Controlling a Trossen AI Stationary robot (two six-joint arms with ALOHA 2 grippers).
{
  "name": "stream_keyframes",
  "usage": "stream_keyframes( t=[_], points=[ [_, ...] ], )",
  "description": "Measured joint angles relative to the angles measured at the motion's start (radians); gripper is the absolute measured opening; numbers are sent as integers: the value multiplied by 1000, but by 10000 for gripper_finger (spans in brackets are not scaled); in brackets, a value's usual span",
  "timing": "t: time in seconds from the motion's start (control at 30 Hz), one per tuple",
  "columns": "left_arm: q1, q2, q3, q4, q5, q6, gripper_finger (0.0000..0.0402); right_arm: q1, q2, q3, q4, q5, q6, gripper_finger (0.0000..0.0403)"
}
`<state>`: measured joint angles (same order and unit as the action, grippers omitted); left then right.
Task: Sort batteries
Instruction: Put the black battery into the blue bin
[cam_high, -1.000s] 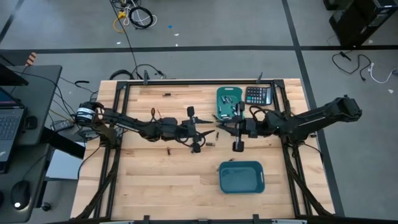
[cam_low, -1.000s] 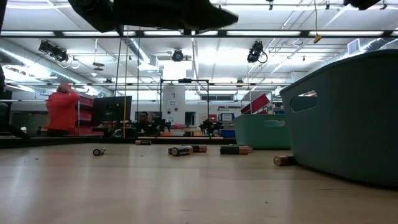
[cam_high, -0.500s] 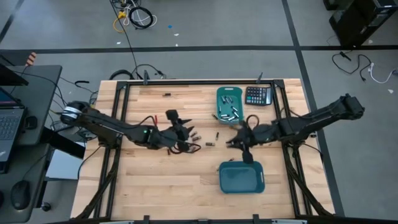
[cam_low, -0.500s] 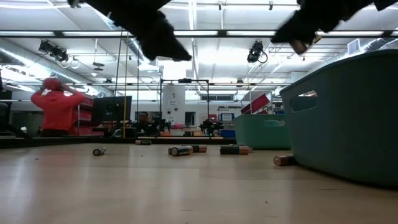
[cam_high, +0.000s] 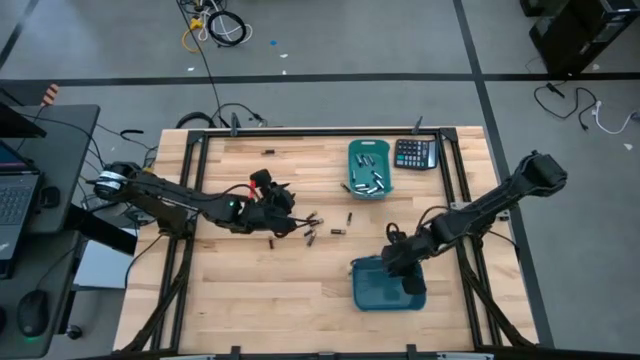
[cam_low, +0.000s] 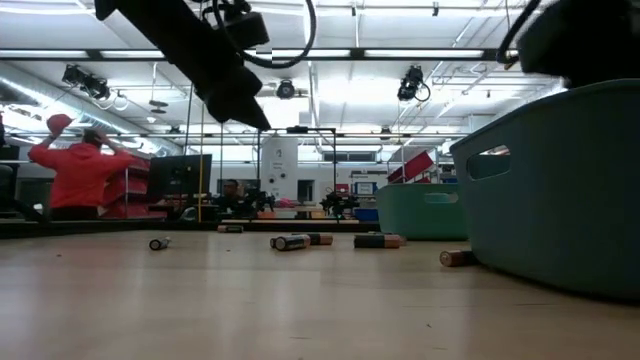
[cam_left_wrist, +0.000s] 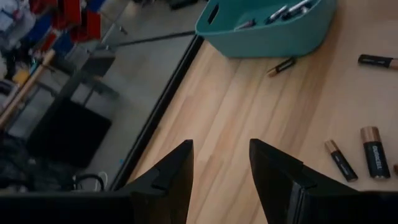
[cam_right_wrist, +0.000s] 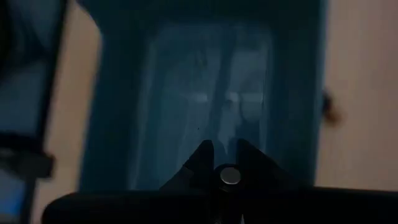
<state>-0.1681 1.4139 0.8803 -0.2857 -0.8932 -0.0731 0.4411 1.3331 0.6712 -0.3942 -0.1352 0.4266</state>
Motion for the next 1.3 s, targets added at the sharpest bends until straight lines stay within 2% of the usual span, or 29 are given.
stream_keyframes(
  t=[0.2, 0.37, 0.73, 0.9, 1.03, 1.17, 1.3],
  points=[
    [10, 0, 0, -48, 2, -48, 158, 21, 57, 1, -5, -1, -1, 54],
    [11, 0, 0, -49, 3, -52, 158, 22, 52, 1, 0, -5, -1, 72],
    [11, 0, 0, -50, 3, -42, 158, 23, 34, 0, 3, -16, 15, 75],
    [10, 0, 0, -51, 28, -42, 158, 23, -15, 0, 3, -17, 27, 72],
    [10, 0, 0, -70, 102, -41, 158, 23, -76, 0, 14, -8, 27, 72],
    [11, 0, 0, -130, 153, -59, 158, 20, -148, 0, 29, 31, 26, 72],
    [37, 0, 0, -214, 158, -133, 158, 7, -226, 0, 37, 111, 16, 72]
  ],
)
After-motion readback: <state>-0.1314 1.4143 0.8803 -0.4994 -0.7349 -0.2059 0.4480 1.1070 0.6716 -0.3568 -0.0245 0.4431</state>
